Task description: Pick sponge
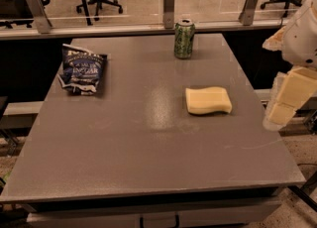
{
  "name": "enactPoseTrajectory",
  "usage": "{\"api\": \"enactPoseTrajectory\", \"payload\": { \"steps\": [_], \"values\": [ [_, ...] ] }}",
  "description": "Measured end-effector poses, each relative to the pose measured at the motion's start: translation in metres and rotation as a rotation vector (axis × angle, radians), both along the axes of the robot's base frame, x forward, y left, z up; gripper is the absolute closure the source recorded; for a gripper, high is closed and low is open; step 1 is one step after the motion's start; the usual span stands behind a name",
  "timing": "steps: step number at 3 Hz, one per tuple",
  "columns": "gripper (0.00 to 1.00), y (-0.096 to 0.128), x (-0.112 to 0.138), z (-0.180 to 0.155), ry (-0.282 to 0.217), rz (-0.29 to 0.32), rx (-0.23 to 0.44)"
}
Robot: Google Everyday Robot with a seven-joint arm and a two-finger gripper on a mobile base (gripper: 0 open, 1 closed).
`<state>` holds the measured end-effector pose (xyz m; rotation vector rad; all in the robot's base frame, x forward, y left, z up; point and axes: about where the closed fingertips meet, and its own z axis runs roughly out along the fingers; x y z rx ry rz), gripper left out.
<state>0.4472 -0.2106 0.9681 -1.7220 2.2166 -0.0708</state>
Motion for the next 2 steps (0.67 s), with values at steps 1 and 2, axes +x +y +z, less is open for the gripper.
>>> {"api": "enactPoseTrajectory", "payload": {
  "steps": [1,2],
  "values": [
    [0.0,0.014,0.016,-0.021,0.012,0.018,0.046],
    [0.0,0.033,0.037,-0.049,0.037,0.038,0.09]
  ]
}}
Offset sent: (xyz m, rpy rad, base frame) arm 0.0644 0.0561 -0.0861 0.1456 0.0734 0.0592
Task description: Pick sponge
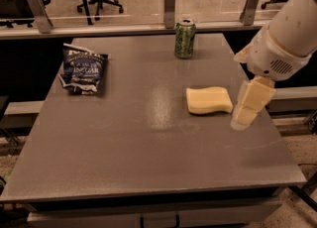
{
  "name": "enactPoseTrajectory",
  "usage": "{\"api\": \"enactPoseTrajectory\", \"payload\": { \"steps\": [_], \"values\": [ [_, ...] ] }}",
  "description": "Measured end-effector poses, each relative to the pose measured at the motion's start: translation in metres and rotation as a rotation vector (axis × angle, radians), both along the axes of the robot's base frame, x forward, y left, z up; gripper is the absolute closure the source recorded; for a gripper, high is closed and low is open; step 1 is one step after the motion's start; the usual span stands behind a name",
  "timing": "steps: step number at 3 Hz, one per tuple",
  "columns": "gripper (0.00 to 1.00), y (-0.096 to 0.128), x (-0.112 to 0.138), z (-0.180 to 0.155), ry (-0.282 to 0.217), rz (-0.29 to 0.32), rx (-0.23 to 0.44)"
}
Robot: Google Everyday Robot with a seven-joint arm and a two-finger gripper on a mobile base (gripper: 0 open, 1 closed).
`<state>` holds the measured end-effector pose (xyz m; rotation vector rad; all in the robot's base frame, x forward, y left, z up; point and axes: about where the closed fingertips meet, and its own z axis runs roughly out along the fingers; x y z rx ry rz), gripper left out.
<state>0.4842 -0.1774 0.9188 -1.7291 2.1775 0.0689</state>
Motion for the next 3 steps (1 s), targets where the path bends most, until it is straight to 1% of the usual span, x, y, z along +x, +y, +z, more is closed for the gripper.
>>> {"api": "enactPoseTrajectory", "payload": {
  "steps": [1,2,3],
  "values": [
    [0.0,0.017,0.018,-0.026,0.029,0.017,0.033],
    [0.0,0.03,0.033,-0.052,0.059,0.029,0.048],
    [0.0,0.038,0.04,-0.073,0.082,0.035,0.046]
  ]
}}
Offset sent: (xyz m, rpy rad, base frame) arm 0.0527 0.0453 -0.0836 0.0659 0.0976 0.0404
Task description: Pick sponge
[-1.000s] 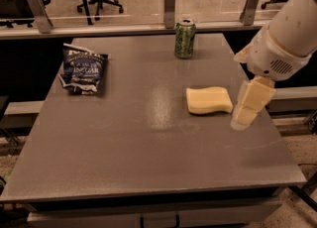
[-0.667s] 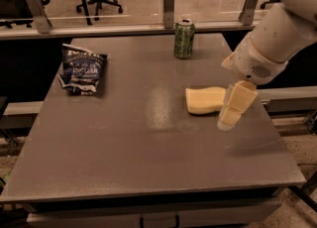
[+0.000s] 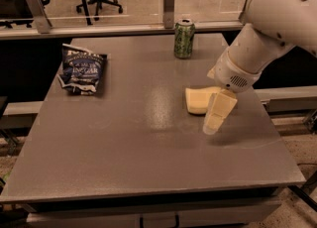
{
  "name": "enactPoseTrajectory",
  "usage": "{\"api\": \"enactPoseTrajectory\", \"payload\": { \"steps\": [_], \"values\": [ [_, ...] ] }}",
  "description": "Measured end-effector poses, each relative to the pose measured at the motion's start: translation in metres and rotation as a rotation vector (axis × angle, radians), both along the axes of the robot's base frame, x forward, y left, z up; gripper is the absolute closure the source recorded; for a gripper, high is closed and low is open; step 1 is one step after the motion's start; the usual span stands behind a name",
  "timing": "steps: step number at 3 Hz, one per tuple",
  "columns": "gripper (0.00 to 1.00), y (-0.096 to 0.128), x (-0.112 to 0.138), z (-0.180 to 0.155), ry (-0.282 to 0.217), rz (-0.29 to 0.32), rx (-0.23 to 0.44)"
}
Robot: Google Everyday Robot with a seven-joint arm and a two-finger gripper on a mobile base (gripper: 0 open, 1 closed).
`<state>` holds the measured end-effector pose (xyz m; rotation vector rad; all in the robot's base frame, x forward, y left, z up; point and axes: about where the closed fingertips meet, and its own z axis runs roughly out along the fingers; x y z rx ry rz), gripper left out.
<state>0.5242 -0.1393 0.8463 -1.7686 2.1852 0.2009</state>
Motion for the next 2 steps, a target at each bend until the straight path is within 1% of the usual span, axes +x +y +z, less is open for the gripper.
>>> {"api": "enactPoseTrajectory", "payload": {
  "steps": [1,2],
  "values": [
    [0.25,0.0037,0.0051,-0.0144,0.033,0.002,0.006],
    [0.47,0.0054,0.0075,-0.0171,0.043,0.005,0.009]
  ]
}}
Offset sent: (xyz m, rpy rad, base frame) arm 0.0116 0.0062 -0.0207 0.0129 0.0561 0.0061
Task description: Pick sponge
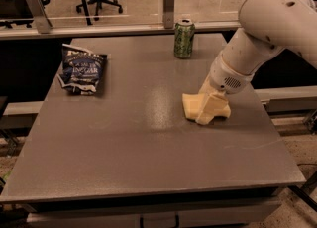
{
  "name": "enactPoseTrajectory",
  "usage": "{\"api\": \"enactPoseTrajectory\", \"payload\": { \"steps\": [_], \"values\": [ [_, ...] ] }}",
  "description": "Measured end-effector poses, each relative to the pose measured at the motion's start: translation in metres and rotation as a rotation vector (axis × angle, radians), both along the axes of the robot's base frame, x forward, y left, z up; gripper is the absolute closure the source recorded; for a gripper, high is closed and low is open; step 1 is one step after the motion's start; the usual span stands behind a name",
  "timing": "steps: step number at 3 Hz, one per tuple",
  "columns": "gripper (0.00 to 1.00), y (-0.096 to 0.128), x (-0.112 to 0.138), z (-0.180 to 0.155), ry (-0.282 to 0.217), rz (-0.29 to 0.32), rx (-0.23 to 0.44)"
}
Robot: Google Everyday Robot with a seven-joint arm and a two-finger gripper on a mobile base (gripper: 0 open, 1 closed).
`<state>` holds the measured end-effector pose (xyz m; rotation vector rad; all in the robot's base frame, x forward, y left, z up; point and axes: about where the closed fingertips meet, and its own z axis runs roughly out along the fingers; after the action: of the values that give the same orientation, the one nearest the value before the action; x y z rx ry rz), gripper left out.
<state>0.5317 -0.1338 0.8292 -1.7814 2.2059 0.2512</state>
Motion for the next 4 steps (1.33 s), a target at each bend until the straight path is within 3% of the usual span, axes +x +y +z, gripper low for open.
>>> {"api": "enactPoseTrajectory", "payload": {
  "steps": [1,2,4],
  "values": [
    [0.71,0.003,0.007,0.01,0.003,0.008,0.008],
    [0.99,0.013,0.019,0.048,-0.013,0.047,0.043],
    [1.0,0.031,0.028,0.121,-0.072,0.131,0.109]
  ]
}}
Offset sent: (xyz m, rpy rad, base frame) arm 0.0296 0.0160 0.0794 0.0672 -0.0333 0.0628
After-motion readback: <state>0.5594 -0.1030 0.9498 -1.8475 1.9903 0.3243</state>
